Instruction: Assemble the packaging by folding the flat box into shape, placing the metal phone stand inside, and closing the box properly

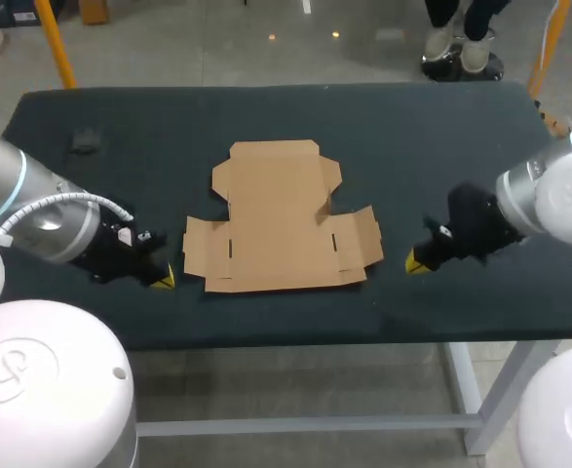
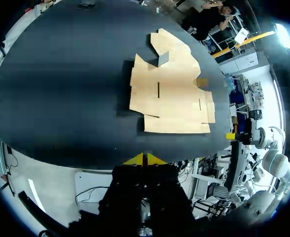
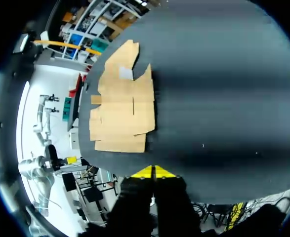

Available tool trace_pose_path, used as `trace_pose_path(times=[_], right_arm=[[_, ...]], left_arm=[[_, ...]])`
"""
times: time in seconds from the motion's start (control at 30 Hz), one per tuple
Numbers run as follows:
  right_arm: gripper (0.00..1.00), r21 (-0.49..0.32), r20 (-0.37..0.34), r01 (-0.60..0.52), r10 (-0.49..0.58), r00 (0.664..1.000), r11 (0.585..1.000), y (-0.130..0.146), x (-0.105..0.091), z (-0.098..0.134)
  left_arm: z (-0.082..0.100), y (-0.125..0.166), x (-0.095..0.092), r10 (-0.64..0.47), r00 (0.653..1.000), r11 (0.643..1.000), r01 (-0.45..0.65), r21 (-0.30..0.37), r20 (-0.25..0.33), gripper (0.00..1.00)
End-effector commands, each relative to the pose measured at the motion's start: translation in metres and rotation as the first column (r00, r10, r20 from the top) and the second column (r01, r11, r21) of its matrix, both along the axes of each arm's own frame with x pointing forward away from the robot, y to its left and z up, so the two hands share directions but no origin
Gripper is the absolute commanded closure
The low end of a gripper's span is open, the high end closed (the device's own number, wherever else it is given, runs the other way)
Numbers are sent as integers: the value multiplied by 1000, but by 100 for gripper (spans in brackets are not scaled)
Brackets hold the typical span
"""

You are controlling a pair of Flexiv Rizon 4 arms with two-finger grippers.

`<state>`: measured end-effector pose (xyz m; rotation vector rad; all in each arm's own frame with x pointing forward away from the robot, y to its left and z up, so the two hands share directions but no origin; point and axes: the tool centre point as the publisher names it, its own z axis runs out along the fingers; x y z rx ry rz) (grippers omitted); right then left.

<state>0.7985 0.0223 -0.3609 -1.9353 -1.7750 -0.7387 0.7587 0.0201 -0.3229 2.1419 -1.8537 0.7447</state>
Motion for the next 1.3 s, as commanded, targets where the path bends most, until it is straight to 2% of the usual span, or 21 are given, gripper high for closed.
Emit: trace_pose_path(times=[0.03,0.53,0.7,1.3], right_arm=[[100,17,9,1,-1,1000,1000,-3,-6,-6],[100,27,19,-23,23,1000,999,11,5,-28],[100,55,19,-32,31,999,998,16,8,-36],[100,76,9,-59,59,998,995,39,15,-54]], left_arm=[[-12,2,-3,-4,1000,1000,4,-27,8,100],[-36,-6,2,-44,999,997,44,-67,-4,100],[-43,-8,8,-53,999,996,52,-73,-14,100],[-55,-17,18,-96,995,991,92,-99,-31,100]])
